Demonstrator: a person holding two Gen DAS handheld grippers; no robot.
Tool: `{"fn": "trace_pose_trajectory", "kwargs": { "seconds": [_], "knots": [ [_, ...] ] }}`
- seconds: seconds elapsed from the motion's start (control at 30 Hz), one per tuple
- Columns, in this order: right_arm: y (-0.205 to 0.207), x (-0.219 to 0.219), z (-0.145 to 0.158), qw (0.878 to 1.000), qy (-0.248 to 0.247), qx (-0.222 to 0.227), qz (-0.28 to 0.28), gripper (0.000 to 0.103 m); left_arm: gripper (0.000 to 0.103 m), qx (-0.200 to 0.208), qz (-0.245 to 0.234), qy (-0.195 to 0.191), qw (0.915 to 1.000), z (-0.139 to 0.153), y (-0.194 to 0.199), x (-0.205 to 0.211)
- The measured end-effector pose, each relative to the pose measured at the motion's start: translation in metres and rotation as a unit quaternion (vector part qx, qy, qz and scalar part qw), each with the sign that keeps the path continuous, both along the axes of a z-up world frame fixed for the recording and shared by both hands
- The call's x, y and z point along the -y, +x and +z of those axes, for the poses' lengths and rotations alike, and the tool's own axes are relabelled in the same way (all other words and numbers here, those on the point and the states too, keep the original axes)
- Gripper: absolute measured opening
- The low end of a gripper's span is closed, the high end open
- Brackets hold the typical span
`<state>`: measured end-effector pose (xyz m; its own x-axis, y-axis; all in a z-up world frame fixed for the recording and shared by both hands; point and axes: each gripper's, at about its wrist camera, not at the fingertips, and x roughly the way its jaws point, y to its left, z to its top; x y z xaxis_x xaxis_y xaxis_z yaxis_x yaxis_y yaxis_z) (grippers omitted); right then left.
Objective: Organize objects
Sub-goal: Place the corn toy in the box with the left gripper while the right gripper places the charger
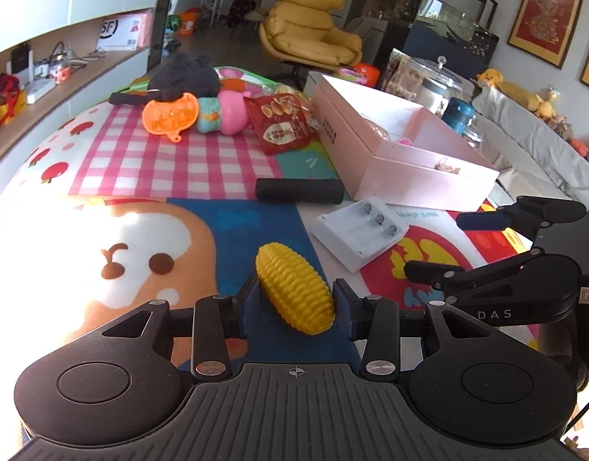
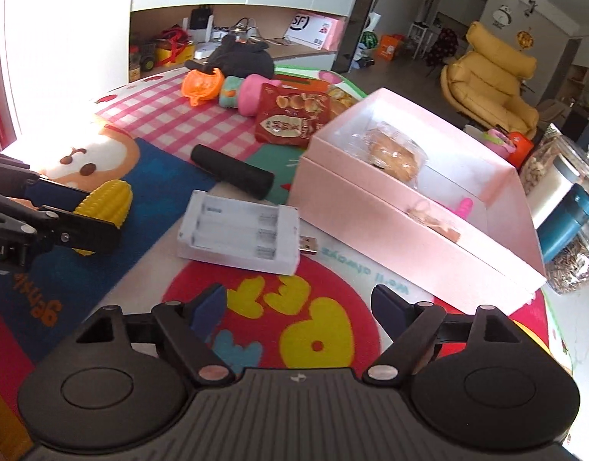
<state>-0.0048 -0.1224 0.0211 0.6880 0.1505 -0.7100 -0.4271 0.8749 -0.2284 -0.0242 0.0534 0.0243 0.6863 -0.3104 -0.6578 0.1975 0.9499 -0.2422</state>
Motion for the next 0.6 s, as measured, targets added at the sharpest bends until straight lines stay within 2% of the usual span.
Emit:
{"fn": "trace_pose_trajectory", "kwargs": {
  "seconds": [0.07, 0.17, 0.23, 0.4, 0.5, 0.53, 0.57, 0.6],
  "knots": [
    [0.004, 0.008, 0.003, 0.999, 0.034, -0.015, -0.013, 0.083, 0.045, 0.0, -0.001, 0.007, 1.0, 0.0, 0.002, 0.005],
    [0.008, 0.011, 0.007, 0.994, 0.1, -0.037, -0.013, 0.092, 0.045, 0.001, 0.006, 0.026, 0.9996, 0.002, 0.004, 0.007],
    [0.011, 0.003, 0.005, 0.992, 0.118, -0.039, -0.012, 0.093, 0.045, 0.001, 0.012, 0.041, 0.9991, 0.003, 0.003, 0.005],
    [0.027, -0.024, 0.002, 0.993, 0.115, -0.028, -0.005, 0.093, 0.045, -0.002, 0.02, 0.058, 0.9981, 0.005, 0.002, 0.001],
    [0.037, -0.038, -0.001, 0.993, 0.11, -0.035, 0.012, 0.093, 0.045, -0.002, 0.017, 0.062, 0.9979, 0.005, -0.001, 0.0],
    [0.04, -0.042, -0.003, 0.994, 0.105, -0.039, 0.012, 0.093, 0.042, -0.003, 0.015, 0.063, 0.9979, 0.005, -0.001, 0.001],
    [0.041, -0.044, -0.004, 0.994, 0.099, -0.043, 0.01, 0.091, 0.042, -0.003, 0.014, 0.065, 0.9978, 0.006, -0.002, 0.001],
    [0.042, -0.046, -0.006, 0.995, 0.093, -0.044, 0.009, 0.086, 0.042, -0.002, 0.012, 0.066, 0.9977, 0.006, -0.003, 0.002]
  ]
}}
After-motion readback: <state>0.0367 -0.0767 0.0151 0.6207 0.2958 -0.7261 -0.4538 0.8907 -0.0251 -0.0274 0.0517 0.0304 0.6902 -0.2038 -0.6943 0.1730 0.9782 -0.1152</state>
